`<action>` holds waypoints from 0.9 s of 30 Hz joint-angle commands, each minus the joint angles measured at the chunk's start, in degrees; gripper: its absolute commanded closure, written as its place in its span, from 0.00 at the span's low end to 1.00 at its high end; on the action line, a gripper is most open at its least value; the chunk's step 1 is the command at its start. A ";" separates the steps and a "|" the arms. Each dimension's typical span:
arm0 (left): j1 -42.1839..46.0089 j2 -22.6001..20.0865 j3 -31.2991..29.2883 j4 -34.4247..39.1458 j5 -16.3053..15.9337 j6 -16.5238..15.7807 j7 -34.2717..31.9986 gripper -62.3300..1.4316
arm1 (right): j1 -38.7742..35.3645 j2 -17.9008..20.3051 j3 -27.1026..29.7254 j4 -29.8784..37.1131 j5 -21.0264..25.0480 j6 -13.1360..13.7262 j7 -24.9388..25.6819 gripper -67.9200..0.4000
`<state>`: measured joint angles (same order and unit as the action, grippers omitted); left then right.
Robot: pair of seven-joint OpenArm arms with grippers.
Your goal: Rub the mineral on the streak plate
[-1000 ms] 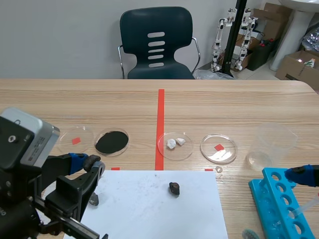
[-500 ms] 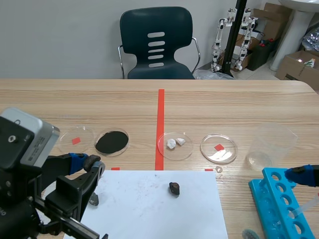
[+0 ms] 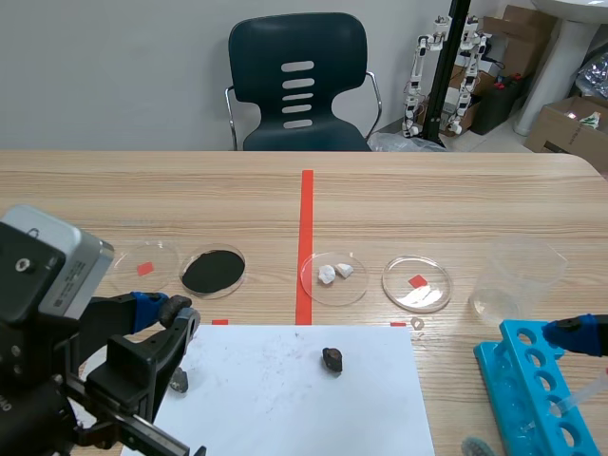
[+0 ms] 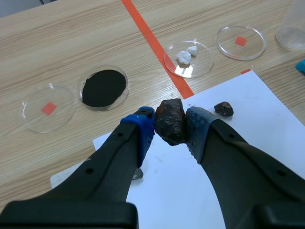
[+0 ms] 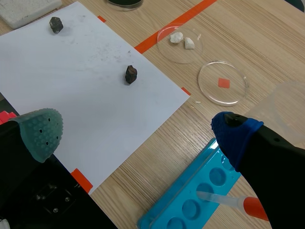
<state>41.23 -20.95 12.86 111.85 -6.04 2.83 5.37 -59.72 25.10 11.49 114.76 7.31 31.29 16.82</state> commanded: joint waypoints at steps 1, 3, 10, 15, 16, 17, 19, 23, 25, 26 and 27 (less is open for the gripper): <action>-0.31 0.26 -0.09 0.52 -0.13 -0.02 -0.90 0.80 | -0.11 0.00 -0.20 0.79 0.61 0.15 1.07 0.00; -0.31 0.26 -0.09 0.52 -0.13 -0.02 -0.90 0.80 | -0.11 0.00 -0.20 0.79 0.61 0.15 1.07 0.00; -0.31 0.26 -0.09 0.52 -0.13 -0.02 -1.33 0.80 | -0.11 0.00 -0.20 0.79 0.61 0.15 1.07 0.00; -0.33 0.26 -0.09 0.52 -0.13 -0.02 -1.53 0.80 | -0.11 0.00 -0.20 0.79 0.61 0.15 1.07 0.00; -0.31 0.26 -0.09 0.52 -0.13 -0.02 -1.53 0.80 | -0.11 0.00 -0.20 0.79 0.61 0.15 1.07 0.00; -0.31 0.26 -0.09 0.52 -0.13 -0.02 -1.53 0.80 | -0.11 0.00 -0.20 0.79 0.61 0.15 1.07 0.00; -0.31 0.26 -0.09 0.52 -0.13 -0.02 -1.51 0.80 | -0.11 0.00 -0.20 0.79 0.61 0.15 1.07 0.00; -0.31 0.26 -0.07 0.52 -0.13 -0.04 -1.51 0.80 | -0.11 0.00 -0.20 0.79 0.61 0.15 1.07 0.00; -0.31 0.26 -0.07 0.52 -0.13 -0.04 -1.49 0.80 | -0.11 0.00 -0.20 0.79 0.61 0.15 1.07 0.00; -0.31 0.26 -0.07 0.52 -0.13 -0.04 -1.49 0.80 | -0.11 0.00 -0.20 0.79 0.61 0.15 1.07 0.00; -0.31 0.26 -0.07 0.52 -0.13 -0.04 -1.49 0.80 | -0.11 0.00 -0.20 0.79 0.61 0.15 1.07 0.00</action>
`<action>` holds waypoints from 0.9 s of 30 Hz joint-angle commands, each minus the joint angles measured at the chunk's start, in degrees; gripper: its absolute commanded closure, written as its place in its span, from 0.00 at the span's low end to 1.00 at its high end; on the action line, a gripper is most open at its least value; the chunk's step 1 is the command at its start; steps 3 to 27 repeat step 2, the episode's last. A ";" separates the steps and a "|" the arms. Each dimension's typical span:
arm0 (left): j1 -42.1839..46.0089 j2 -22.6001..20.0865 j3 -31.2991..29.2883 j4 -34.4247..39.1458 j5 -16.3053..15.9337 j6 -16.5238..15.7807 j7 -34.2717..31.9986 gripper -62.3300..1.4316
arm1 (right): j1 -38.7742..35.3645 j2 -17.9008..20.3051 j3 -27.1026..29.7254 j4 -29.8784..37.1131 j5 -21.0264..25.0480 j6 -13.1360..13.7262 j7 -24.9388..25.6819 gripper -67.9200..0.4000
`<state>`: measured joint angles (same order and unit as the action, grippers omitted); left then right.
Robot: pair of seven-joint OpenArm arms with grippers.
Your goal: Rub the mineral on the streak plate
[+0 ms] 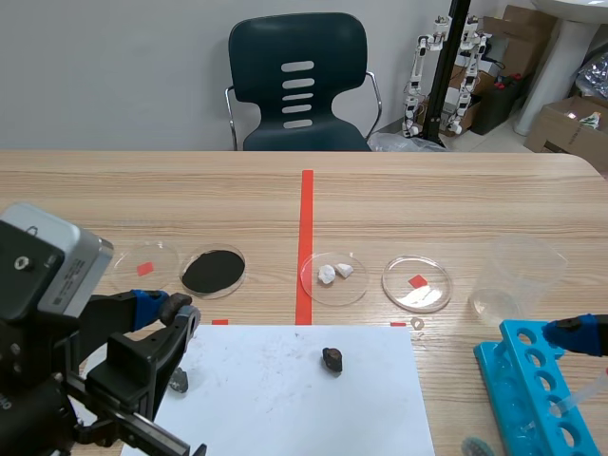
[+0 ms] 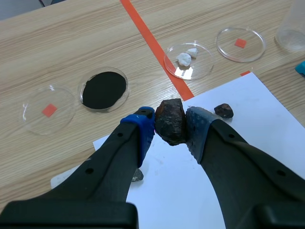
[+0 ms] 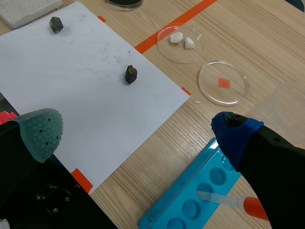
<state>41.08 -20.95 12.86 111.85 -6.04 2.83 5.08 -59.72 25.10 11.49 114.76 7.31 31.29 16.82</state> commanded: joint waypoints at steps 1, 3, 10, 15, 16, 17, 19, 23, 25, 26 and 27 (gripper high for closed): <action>-0.15 0.26 -0.07 0.52 -0.13 -0.04 -1.20 0.80 | -0.11 0.00 -0.20 0.79 0.61 0.15 1.07 0.00; -0.15 0.26 -0.07 0.52 -0.13 -0.04 -1.20 0.80 | -0.11 0.00 -0.20 0.79 0.61 0.15 1.07 0.00; -0.15 0.26 -0.07 0.52 -0.13 -0.04 -1.20 0.80 | -0.11 0.00 -0.20 0.79 0.61 0.15 1.07 0.00; -0.15 0.26 -0.07 0.52 -0.13 -0.04 -1.20 0.80 | -0.11 0.00 -0.20 0.79 0.61 0.15 1.07 0.00; -0.15 0.26 -0.07 0.52 -0.13 -0.04 -1.20 0.80 | -0.11 0.00 -0.20 0.79 0.61 0.15 1.07 0.00; -0.15 0.26 -0.07 0.52 -0.13 -0.04 -1.20 0.80 | -0.11 0.00 -0.20 0.79 0.61 0.15 1.07 0.00; -0.15 0.26 -0.07 0.52 -0.13 -0.04 -1.20 0.80 | -0.11 0.00 -0.20 0.79 0.61 0.15 1.07 0.00; -0.15 0.26 -0.07 0.52 -0.13 -0.04 -1.20 0.80 | -0.11 0.00 -0.20 0.79 0.61 0.15 1.07 0.00; -0.15 0.26 -0.07 0.52 -0.13 -0.04 -1.20 0.80 | -0.11 0.00 -0.20 0.79 0.61 0.15 1.07 0.00; -0.15 0.26 -0.07 0.52 -0.13 -0.04 -1.20 0.80 | -0.11 0.00 -0.20 0.79 0.61 0.15 1.07 0.00; -0.15 0.26 -0.07 0.52 -0.13 -0.04 -1.20 0.80 | -0.11 0.00 -0.20 0.79 0.61 0.15 1.07 0.00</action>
